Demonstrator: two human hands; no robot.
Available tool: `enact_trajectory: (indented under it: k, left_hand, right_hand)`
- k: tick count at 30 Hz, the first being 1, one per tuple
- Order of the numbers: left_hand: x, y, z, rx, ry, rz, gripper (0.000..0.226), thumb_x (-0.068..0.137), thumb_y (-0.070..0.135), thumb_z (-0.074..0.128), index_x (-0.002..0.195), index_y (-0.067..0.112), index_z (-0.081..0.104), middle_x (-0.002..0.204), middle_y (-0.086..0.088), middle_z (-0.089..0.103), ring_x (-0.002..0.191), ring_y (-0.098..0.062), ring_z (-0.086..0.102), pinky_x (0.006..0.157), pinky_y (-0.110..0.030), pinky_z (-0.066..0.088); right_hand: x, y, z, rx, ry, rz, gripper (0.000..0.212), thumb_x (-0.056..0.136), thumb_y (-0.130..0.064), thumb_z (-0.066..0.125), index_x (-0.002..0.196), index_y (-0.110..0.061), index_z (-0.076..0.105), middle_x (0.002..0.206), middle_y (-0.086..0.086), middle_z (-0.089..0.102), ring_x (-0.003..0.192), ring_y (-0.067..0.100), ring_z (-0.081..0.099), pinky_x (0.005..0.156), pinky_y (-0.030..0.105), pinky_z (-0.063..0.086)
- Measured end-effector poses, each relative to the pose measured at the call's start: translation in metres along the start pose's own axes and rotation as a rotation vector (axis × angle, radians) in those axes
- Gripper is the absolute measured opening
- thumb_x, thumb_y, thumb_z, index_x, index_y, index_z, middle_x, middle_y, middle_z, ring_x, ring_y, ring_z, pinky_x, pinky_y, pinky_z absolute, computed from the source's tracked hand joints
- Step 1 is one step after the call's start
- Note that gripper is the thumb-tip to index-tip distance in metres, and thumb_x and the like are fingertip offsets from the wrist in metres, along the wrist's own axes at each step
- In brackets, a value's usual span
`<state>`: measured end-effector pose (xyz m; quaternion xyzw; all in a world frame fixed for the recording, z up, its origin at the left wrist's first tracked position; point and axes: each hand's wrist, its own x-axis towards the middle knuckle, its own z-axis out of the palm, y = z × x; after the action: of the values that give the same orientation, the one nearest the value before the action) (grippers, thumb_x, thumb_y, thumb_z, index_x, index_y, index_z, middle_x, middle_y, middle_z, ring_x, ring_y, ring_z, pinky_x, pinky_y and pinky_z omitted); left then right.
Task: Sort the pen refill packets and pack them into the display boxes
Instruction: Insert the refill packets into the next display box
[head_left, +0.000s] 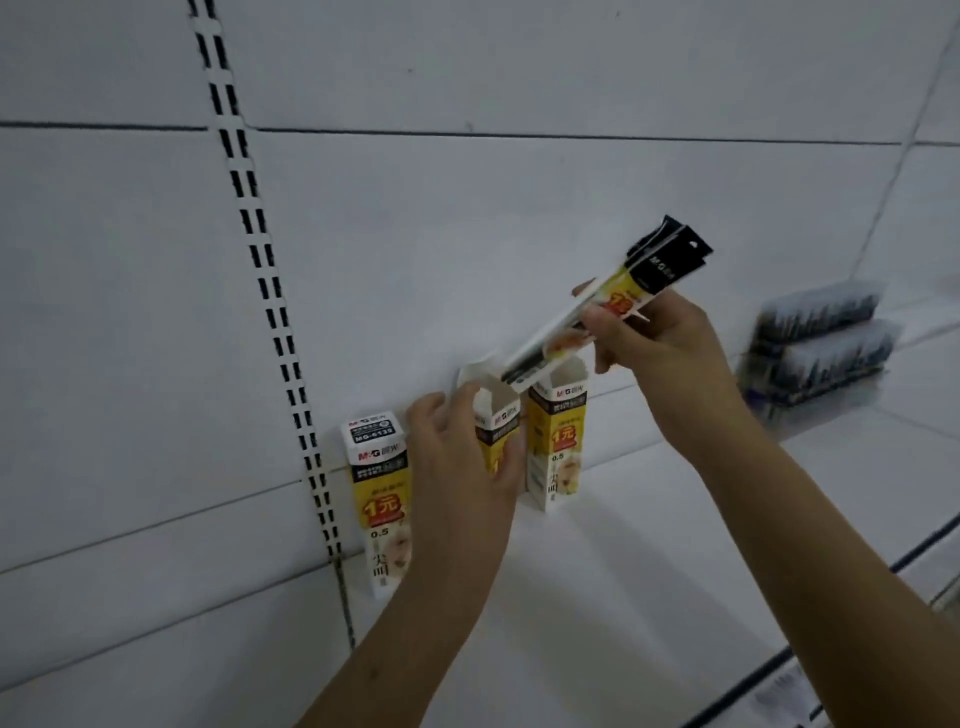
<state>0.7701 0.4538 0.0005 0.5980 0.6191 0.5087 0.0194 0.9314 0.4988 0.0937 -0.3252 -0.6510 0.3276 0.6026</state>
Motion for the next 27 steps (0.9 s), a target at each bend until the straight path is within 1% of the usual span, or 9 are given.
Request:
enact_trajectory:
  k: [3, 6, 8, 10, 13, 17, 21, 24, 27]
  left_hand:
    - [0.013, 0.000, 0.018, 0.094, -0.011, -0.051, 0.054, 0.088, 0.044, 0.065, 0.136, 0.032, 0.043, 0.129, -0.001, 0.041, 0.109, -0.013, 0.048, 0.082, -0.019, 0.044]
    - [0.023, -0.006, 0.025, 0.054, -0.063, -0.092, 0.047, 0.090, 0.033, 0.066, 0.131, 0.039, 0.042, 0.116, 0.004, 0.051, 0.084, 0.002, 0.053, 0.066, -0.011, 0.045]
    - [0.025, -0.011, 0.028, -0.011, -0.064, -0.097, 0.048, 0.089, 0.028, 0.068, 0.126, 0.043, 0.040, 0.112, 0.009, 0.055, 0.085, 0.000, 0.061, 0.070, -0.027, 0.057]
    - [0.025, -0.014, 0.028, -0.078, -0.064, -0.105, 0.049, 0.087, 0.027, 0.072, 0.120, 0.043, 0.039, 0.109, 0.016, 0.061, 0.091, 0.000, 0.066, 0.073, -0.034, 0.060]
    - [0.023, -0.011, 0.025, -0.135, -0.061, -0.127, 0.049, 0.084, 0.029, 0.076, 0.113, 0.041, 0.039, 0.105, 0.025, 0.063, 0.092, 0.009, 0.065, 0.074, -0.027, 0.060]
    - [0.018, -0.011, 0.025, -0.104, -0.042, -0.117, 0.055, 0.077, 0.036, 0.081, 0.109, 0.040, 0.036, 0.105, 0.023, 0.063, 0.092, 0.010, 0.063, 0.074, -0.025, 0.058]
    - [0.009, -0.010, 0.028, -0.128, -0.043, -0.091, 0.056, 0.074, 0.040, 0.082, 0.102, 0.043, 0.034, 0.104, 0.022, 0.064, 0.095, 0.012, 0.060, 0.071, -0.010, 0.050]
    - [0.005, -0.018, 0.026, -0.197, -0.028, -0.087, 0.059, 0.070, 0.039, 0.084, 0.102, 0.047, 0.035, 0.107, 0.017, 0.066, 0.099, 0.003, 0.063, 0.076, -0.012, 0.048]
    - [0.001, -0.026, 0.026, -0.227, -0.008, -0.040, 0.066, 0.067, 0.033, 0.088, 0.099, 0.055, 0.035, 0.102, 0.024, 0.063, 0.097, 0.002, 0.062, 0.079, -0.015, 0.046]
  right_hand:
    - [0.020, 0.020, 0.002, 0.109, -0.047, 0.053, 0.009, 0.090, -0.014, 0.066, 0.099, -0.013, 0.070, 0.072, -0.006, 0.067, 0.061, 0.012, 0.055, 0.062, 0.026, 0.052]
    - [0.031, 0.037, 0.003, 0.165, -0.076, 0.096, 0.014, 0.091, -0.015, 0.066, 0.103, -0.010, 0.070, 0.070, -0.007, 0.066, 0.062, 0.010, 0.057, 0.063, 0.022, 0.052]
    - [0.034, 0.044, 0.002, 0.188, -0.103, 0.120, 0.018, 0.092, -0.018, 0.065, 0.107, -0.009, 0.069, 0.074, -0.005, 0.067, 0.063, 0.010, 0.057, 0.064, 0.021, 0.053]
    - [0.037, 0.049, 0.000, 0.231, -0.127, 0.143, 0.020, 0.091, -0.019, 0.065, 0.108, -0.008, 0.069, 0.075, -0.003, 0.066, 0.064, 0.009, 0.057, 0.064, 0.021, 0.053]
    - [0.043, 0.050, -0.005, 0.271, -0.167, 0.149, 0.020, 0.090, -0.019, 0.066, 0.106, -0.009, 0.069, 0.074, -0.006, 0.066, 0.063, 0.008, 0.056, 0.061, 0.020, 0.052]
    - [0.044, 0.046, -0.008, 0.394, -0.255, 0.188, 0.031, 0.081, -0.028, 0.067, 0.106, -0.010, 0.069, 0.078, -0.001, 0.064, 0.064, 0.008, 0.056, 0.061, 0.021, 0.051]
    - [0.037, 0.048, -0.013, 0.229, -0.304, 0.126, 0.027, 0.080, -0.031, 0.066, 0.103, -0.016, 0.070, 0.080, -0.002, 0.070, 0.066, 0.011, 0.057, 0.063, 0.023, 0.053]
    - [0.032, 0.048, -0.025, 0.220, -0.338, 0.115, 0.022, 0.082, -0.027, 0.063, 0.099, -0.015, 0.068, 0.078, -0.001, 0.072, 0.065, 0.011, 0.059, 0.061, 0.023, 0.051]
    - [0.030, 0.039, -0.037, 0.095, -0.396, 0.036, 0.012, 0.082, -0.024, 0.062, 0.087, -0.015, 0.065, 0.066, -0.007, 0.069, 0.058, 0.007, 0.058, 0.060, 0.019, 0.052]
